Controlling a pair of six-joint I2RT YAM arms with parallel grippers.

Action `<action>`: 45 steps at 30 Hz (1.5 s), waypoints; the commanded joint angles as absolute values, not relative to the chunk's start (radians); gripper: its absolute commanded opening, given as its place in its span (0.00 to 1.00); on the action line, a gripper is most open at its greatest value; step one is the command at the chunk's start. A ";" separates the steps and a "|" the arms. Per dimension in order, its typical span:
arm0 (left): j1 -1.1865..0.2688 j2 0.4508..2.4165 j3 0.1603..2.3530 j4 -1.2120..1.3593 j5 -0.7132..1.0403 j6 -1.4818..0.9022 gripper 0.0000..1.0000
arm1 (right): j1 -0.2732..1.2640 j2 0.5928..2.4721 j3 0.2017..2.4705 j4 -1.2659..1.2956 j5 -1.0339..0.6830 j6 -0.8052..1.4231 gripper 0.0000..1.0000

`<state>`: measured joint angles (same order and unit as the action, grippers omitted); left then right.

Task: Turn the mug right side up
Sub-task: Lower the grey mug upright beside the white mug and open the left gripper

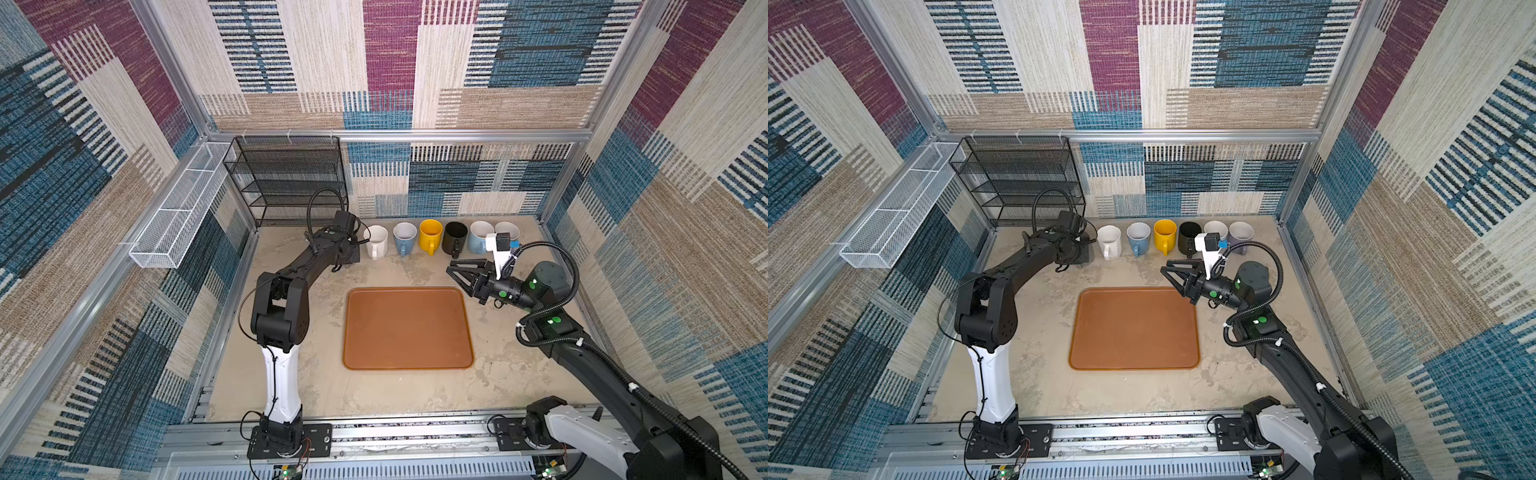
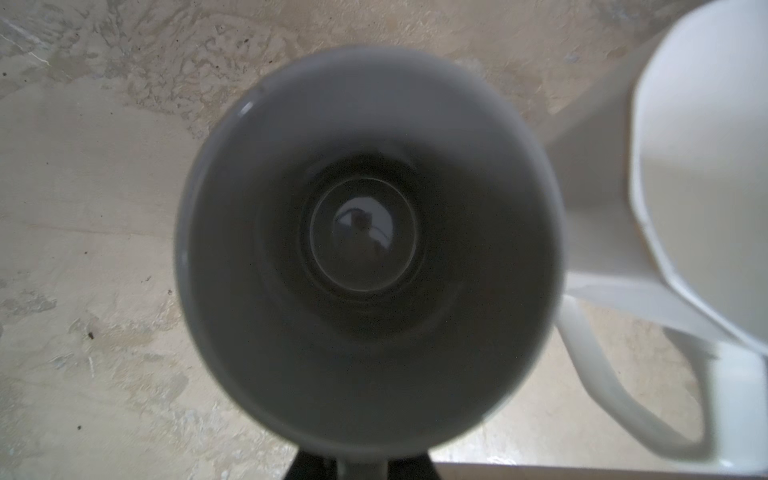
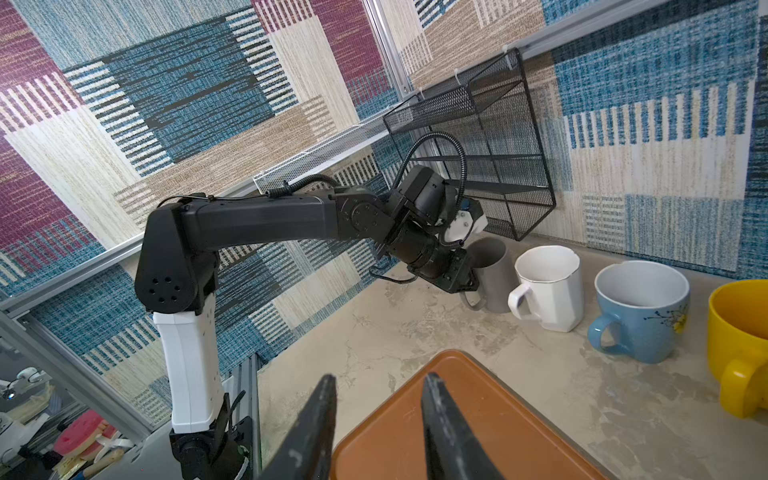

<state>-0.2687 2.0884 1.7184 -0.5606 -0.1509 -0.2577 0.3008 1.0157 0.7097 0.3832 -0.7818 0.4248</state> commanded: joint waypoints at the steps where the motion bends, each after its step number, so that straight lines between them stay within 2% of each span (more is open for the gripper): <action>1: -0.265 2.091 1.735 -0.545 -0.163 -0.248 0.01 | 0.299 1.011 0.711 0.390 -0.781 0.419 0.37; 6: -0.265 2.097 1.743 -0.550 -0.159 -0.248 0.09 | 0.298 1.008 0.710 0.388 -0.780 0.418 0.37; 29: -0.265 2.092 1.759 -0.583 -0.147 -0.230 0.33 | 0.296 1.011 0.718 0.377 -0.779 0.415 0.37; 36: -0.265 2.068 1.757 -0.588 -0.149 -0.228 0.36 | 0.295 1.020 0.724 0.371 -0.771 0.413 0.37; 45: -0.265 2.029 1.758 -0.605 -0.150 -0.236 0.41 | 0.296 1.015 0.745 0.265 -0.678 0.382 0.39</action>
<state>-0.2676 2.0525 1.7531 -0.5896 -0.1505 -0.2520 0.2943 1.0183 0.7364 0.2989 -0.7238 0.3992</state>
